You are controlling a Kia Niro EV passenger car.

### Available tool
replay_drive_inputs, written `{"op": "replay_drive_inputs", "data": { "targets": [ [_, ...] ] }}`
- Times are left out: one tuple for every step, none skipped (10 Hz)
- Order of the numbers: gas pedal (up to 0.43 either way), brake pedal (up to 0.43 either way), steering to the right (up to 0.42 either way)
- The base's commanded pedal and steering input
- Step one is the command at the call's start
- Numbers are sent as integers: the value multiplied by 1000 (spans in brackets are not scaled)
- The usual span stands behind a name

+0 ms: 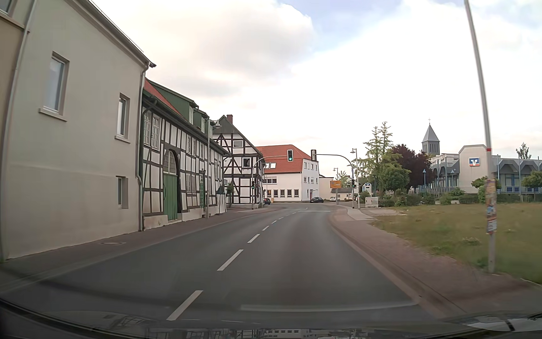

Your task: Follow the waypoints while adhering to traffic rules and regulations

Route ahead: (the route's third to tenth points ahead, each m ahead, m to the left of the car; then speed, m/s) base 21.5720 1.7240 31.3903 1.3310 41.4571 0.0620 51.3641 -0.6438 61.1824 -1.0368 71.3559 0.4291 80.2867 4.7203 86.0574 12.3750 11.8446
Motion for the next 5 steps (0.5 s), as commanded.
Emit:
{"op": "replay_drive_inputs", "data": {
  "targets": [
    [169,0,11],
    [157,0,10],
    [138,0,8],
    [130,0,7],
    [118,0,7]
  ]
}}
